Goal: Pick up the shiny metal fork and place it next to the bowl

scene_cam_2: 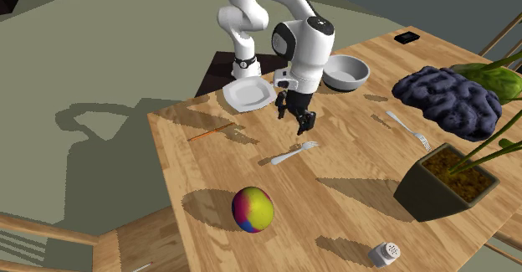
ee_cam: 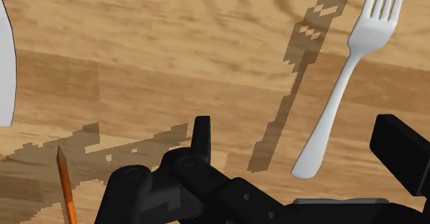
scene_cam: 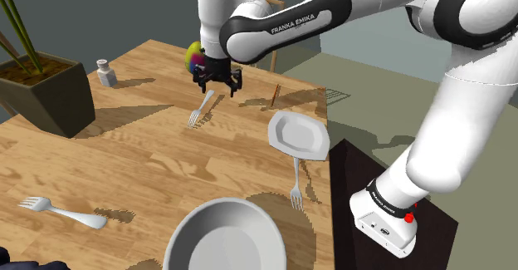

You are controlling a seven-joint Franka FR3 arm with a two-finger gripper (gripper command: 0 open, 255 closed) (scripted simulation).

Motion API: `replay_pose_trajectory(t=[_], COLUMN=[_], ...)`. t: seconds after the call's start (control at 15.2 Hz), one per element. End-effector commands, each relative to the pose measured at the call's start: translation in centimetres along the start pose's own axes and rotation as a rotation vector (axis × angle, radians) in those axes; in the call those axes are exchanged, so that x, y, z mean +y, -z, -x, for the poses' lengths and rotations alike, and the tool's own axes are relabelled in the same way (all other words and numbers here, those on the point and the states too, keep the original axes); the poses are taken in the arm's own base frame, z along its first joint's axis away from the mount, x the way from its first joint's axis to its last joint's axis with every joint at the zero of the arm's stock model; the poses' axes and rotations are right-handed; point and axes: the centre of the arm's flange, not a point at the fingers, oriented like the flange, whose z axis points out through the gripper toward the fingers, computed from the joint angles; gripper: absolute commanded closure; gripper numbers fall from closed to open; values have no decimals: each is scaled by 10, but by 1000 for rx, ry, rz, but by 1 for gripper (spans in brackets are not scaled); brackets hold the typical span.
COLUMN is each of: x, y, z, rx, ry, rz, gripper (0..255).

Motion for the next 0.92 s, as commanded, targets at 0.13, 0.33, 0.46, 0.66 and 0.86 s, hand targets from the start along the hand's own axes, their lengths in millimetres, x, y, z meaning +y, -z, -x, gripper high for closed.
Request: replay_pose_trajectory(t=[0.13,0.33,0.46,0.66,0.86], x=[-46,-59,-59,-59,-59], y=[-27,-41,-51,-67,-75], z=[-13,-18,-18,-18,-17], rx=[-1,-2,-2,-2,-2], ry=[-102,-132,-132,-132,-132], rz=[10,12,12,12,12], gripper=[0,0,0,0,0])
